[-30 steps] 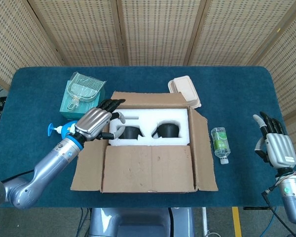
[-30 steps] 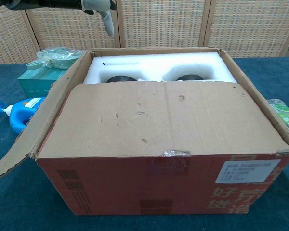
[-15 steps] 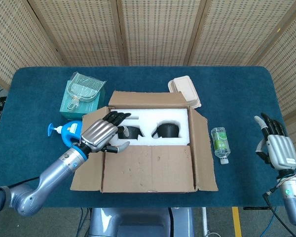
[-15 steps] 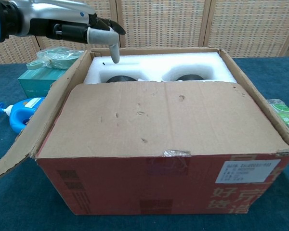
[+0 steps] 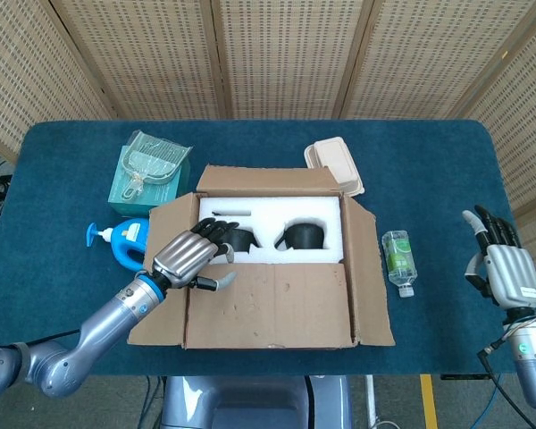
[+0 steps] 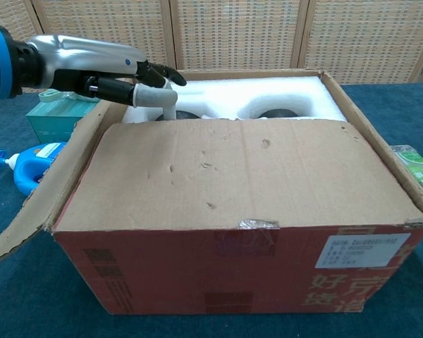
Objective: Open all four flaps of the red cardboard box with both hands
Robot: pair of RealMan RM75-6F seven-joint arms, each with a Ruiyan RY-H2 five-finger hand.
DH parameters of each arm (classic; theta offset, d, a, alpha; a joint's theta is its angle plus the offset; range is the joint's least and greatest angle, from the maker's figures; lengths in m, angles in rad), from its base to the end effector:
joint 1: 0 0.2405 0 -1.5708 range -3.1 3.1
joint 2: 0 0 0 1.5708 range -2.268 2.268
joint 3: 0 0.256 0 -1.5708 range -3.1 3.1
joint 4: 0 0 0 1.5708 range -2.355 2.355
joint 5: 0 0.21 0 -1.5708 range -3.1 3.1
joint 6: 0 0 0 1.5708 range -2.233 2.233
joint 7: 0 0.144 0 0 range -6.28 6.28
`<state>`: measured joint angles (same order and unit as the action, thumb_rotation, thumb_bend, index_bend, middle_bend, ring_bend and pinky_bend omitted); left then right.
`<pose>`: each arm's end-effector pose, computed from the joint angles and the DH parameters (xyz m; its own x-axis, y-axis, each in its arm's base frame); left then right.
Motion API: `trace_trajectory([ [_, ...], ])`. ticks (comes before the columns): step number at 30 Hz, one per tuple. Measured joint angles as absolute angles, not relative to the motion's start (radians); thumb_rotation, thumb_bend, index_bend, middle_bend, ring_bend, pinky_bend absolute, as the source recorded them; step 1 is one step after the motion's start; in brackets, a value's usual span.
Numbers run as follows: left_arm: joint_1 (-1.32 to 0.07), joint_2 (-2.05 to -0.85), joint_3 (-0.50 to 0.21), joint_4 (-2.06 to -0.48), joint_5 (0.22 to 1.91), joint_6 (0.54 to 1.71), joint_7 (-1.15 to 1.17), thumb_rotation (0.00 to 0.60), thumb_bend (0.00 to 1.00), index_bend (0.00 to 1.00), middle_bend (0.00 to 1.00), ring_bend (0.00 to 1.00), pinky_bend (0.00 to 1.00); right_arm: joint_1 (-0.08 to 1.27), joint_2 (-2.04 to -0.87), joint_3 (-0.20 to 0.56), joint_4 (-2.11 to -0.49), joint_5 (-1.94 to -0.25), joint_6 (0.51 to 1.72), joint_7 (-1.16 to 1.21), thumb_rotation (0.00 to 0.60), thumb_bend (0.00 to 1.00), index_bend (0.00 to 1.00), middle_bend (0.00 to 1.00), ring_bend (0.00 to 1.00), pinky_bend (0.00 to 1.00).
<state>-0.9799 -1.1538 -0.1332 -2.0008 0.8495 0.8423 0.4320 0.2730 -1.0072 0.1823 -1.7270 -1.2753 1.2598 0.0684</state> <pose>-0.0643 0.3128 0.0497 0.5058 0.4073 0.7605 0.8090 -0.5299 -0.2543 -0.2789 -0.2604 0.1835 0.2710 -0.0299 0.9621 -0.9624 0.0078 0.2714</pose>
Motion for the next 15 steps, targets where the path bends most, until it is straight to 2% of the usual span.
trace_trajectory([
  [15, -0.988, -1.117, -0.111, -2.045, 0.844, 0.819, 0.398, 0.082, 0.38, 0.39, 0.0, 0.0, 0.0, 0.269, -1.008, 0.183, -1.725, -1.275, 1.263, 0.071, 0.6, 0.98, 0.0, 0.0, 0.0, 0.0],
])
